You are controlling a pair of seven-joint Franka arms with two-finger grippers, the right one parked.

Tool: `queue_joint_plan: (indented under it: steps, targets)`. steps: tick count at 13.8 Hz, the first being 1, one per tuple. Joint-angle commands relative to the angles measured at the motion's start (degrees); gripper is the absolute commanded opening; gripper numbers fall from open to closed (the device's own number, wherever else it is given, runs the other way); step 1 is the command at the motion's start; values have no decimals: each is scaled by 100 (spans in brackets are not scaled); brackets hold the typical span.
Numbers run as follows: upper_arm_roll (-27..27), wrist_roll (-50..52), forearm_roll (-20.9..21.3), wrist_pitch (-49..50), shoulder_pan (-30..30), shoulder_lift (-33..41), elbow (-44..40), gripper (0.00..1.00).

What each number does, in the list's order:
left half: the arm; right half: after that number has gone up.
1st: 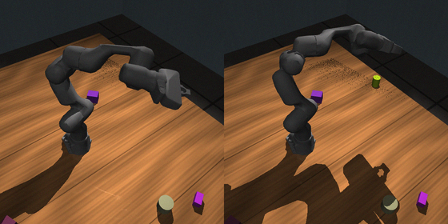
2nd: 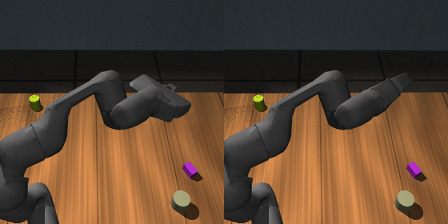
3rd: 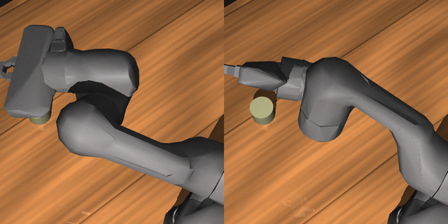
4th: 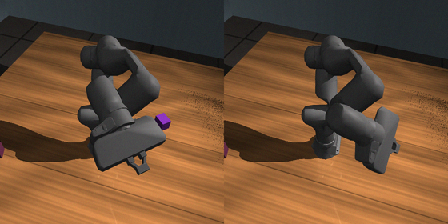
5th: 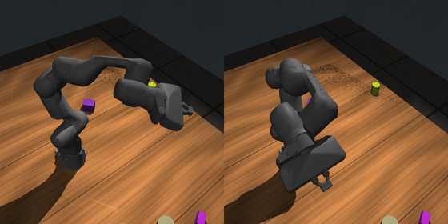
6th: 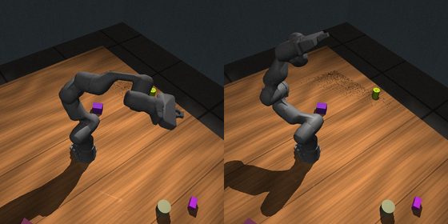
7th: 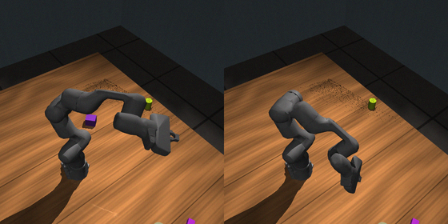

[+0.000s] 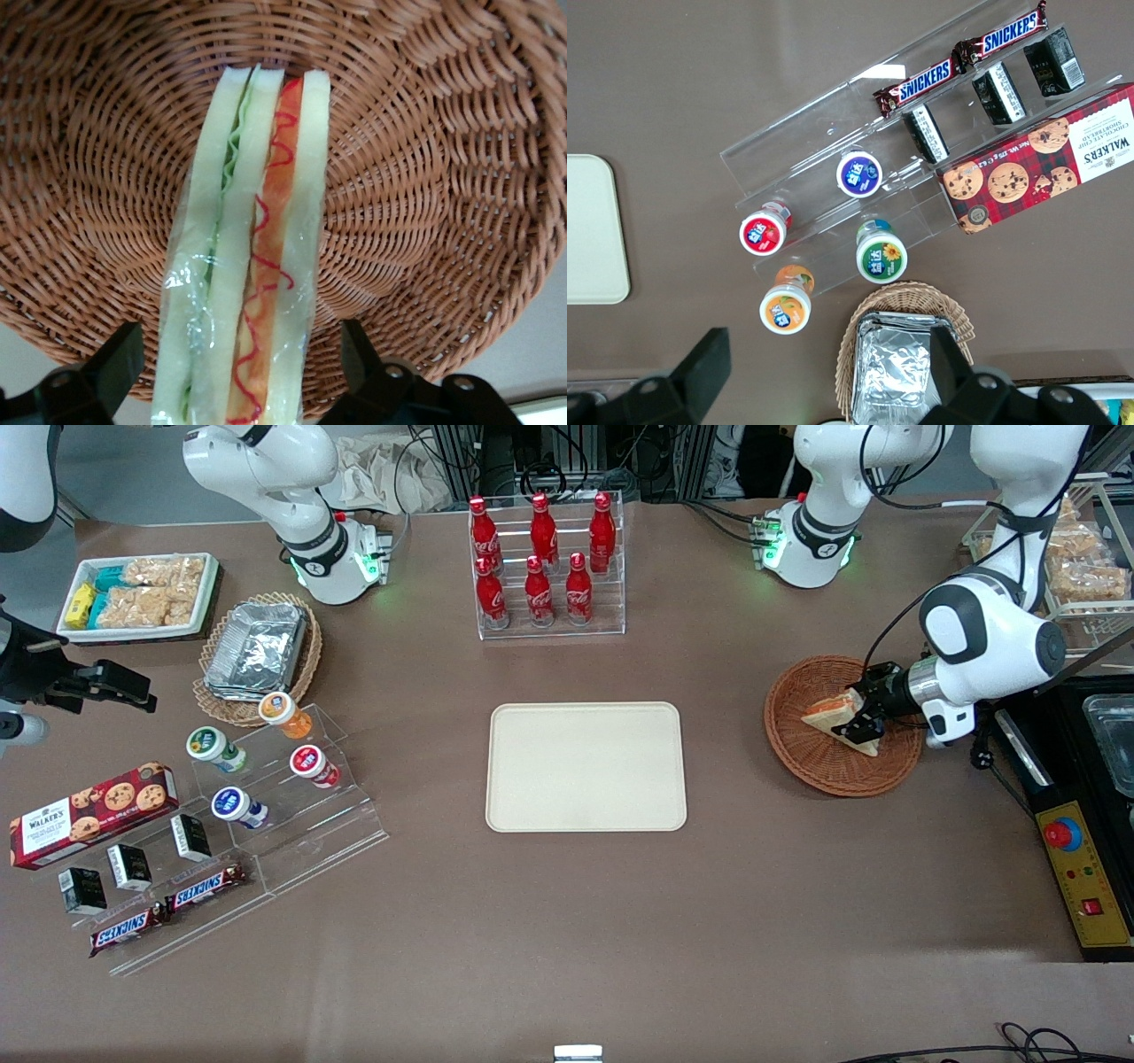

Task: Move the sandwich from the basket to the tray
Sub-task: 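Lift the sandwich out of the basket with the left gripper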

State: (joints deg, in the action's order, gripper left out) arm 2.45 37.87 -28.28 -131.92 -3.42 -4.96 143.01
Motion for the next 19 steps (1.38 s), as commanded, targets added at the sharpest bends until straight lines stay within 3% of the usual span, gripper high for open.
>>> queue_joint_plan:
  steps: [1, 2, 3, 6, 15, 17, 19]
  targets:
    - [-43, 80, -98, -97, 25, -32, 7, 81]
    - [-43, 80, -98, -97, 25, -32, -1, 67]
    - [-43, 71, -98, -97, 25, -32, -2, 46]
    - [-43, 62, -98, -53, 25, 4, -10, 31]
    - [-34, -8, 77, 781, -27, 864, -273, 32]
    - [-61, 27, 593, 1175, -19, 1040, -492, 32]
    - [-61, 45, 763, 1676, -19, 1137, -835, 32]
